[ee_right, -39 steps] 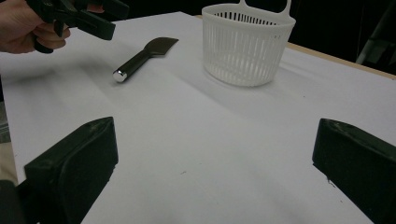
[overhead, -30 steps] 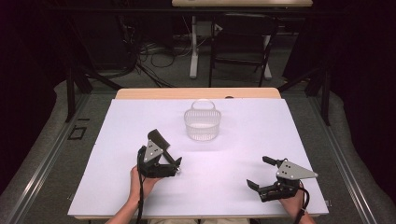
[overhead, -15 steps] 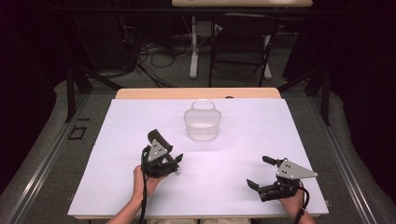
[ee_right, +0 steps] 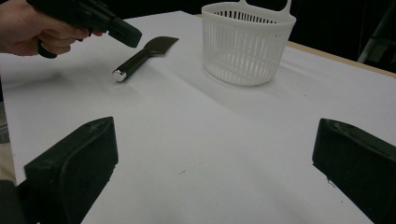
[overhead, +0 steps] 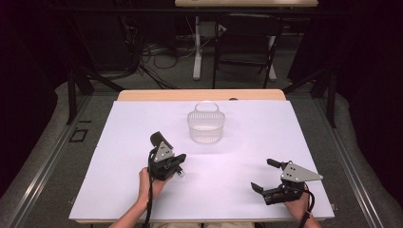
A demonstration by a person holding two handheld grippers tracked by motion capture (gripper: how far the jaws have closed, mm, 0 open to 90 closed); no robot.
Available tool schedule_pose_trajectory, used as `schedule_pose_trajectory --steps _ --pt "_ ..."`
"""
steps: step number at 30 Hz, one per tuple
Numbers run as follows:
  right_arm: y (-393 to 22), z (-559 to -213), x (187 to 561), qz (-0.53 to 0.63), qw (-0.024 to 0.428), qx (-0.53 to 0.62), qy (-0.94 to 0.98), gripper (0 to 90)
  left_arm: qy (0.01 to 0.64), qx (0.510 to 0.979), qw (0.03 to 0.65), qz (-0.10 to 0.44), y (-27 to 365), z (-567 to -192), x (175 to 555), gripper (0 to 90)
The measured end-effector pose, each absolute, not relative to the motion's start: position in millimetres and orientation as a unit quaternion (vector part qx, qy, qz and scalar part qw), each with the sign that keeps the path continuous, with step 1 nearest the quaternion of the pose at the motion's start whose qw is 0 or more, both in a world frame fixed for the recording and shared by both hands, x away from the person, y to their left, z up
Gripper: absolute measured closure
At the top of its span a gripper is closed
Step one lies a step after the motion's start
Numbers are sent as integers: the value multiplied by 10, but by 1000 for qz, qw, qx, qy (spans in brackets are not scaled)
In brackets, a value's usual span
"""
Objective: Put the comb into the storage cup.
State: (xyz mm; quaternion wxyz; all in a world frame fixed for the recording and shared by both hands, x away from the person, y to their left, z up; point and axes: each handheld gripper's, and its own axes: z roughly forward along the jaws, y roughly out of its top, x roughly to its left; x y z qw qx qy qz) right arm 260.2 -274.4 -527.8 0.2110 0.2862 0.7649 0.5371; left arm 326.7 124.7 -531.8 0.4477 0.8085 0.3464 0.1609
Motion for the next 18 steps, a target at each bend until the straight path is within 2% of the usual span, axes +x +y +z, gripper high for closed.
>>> schedule_pose_trajectory --steps 18 --pt "-2723 -5275 2598 534 213 280 769 0 343 843 391 138 1181 -5433 3276 900"
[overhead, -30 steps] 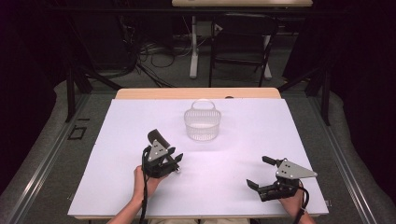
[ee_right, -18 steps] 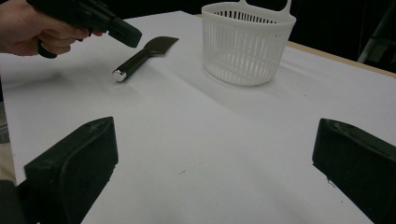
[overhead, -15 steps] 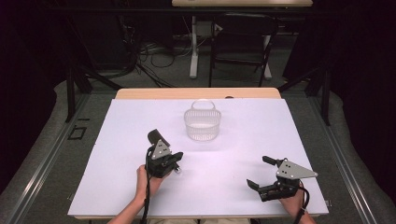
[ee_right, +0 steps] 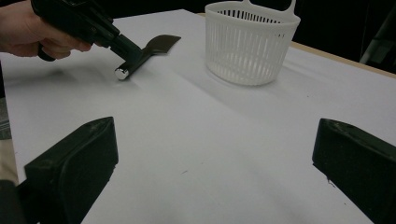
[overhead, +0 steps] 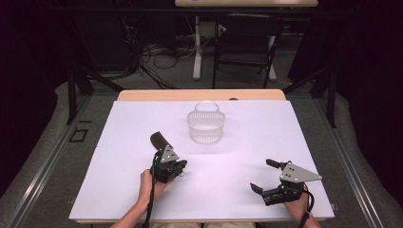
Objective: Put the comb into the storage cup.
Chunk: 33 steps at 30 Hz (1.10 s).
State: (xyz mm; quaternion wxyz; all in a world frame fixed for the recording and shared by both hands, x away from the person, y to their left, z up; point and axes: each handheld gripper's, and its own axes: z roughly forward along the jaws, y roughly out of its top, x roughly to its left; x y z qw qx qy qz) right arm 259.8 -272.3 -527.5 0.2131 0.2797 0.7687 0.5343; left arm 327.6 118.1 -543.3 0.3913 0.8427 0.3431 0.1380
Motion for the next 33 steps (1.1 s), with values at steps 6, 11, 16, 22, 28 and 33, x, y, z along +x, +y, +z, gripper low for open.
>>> schedule_pose_trajectory --steps 6,11,16,22,28,33 --pt "-2728 -5280 2608 533 211 279 770 0 343 848 379 139 1162 -5441 3271 900" --pt "-2722 -5281 2606 533 211 280 770 0 344 853 368 136 1173 -5443 3260 900" --pt "-2726 -5281 2609 532 211 279 771 0 343 861 354 128 1167 -5454 3270 900" --pt "-2725 -5278 2606 530 212 279 772 0 343 866 341 127 1137 -5484 3286 900" --pt "-2735 -5274 2601 532 214 278 771 0 349 870 326 123 1154 -5486 3283 900" --pt "-2744 -5273 2598 534 214 279 769 0 357 869 319 122 1203 -5486 3278 900"
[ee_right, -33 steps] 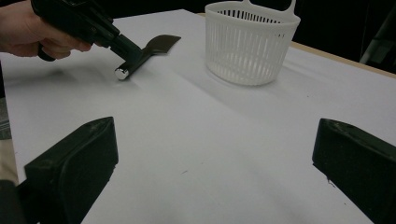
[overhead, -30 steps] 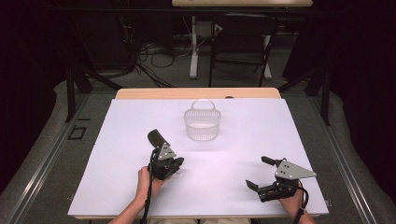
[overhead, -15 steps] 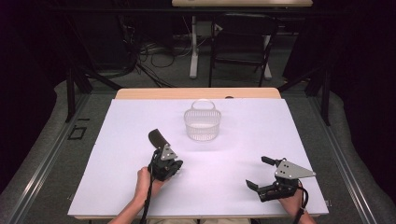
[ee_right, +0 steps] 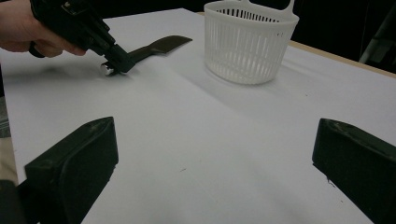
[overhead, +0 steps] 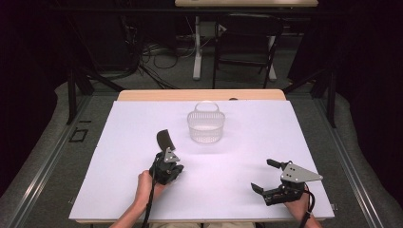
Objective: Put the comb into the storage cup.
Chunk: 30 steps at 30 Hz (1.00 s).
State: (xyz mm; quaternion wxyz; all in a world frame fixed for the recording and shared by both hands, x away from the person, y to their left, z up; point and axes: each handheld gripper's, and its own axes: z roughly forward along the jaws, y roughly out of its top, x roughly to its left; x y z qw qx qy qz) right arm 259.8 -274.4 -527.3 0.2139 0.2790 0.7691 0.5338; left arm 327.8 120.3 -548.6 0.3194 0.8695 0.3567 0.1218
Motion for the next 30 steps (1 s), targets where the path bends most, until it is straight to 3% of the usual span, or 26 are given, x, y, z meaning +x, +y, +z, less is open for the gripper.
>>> schedule_pose_trajectory --steps 30 --pt "-2738 -5280 2613 531 210 277 773 0 378 870 284 136 1445 -5490 3262 900"
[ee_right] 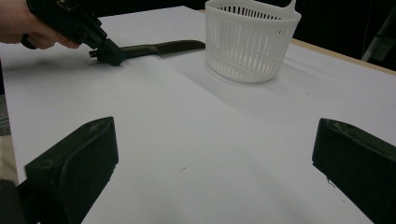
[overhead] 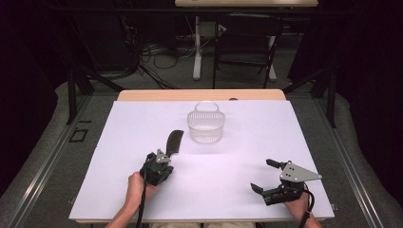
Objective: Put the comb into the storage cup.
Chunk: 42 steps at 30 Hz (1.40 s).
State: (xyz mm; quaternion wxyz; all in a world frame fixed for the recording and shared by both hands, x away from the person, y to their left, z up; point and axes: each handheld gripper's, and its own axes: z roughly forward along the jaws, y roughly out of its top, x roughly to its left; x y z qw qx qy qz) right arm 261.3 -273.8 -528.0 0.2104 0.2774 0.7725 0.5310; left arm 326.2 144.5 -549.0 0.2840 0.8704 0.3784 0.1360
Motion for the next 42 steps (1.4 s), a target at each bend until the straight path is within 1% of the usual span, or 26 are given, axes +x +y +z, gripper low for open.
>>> schedule_pose_trajectory --steps 24,28,31,32,33,34,38,42 --pt "-2747 -5279 2612 530 210 280 772 0 390 868 271 142 1566 -5475 3307 896" --pt "-2741 -5281 2616 530 210 278 773 0 388 868 281 133 1557 -5447 3291 802" --pt "-2739 -5280 2615 530 210 279 773 0 386 868 284 130 1539 -5410 3276 665" --pt "-2739 -5280 2616 530 209 279 773 0 385 868 284 130 1534 -5397 3272 633" --pt "-2738 -5282 2618 530 209 278 773 0 387 867 287 129 1526 -5387 3266 551" --pt "-2738 -5282 2618 530 209 278 773 0 387 867 286 131 1523 -5373 3264 551" --pt "-2737 -5283 2619 530 210 278 773 0 392 862 289 140 1532 -5297 3269 397" --pt "-2734 -5283 2618 528 209 280 774 0 399 856 293 146 1560 -5228 3310 284"
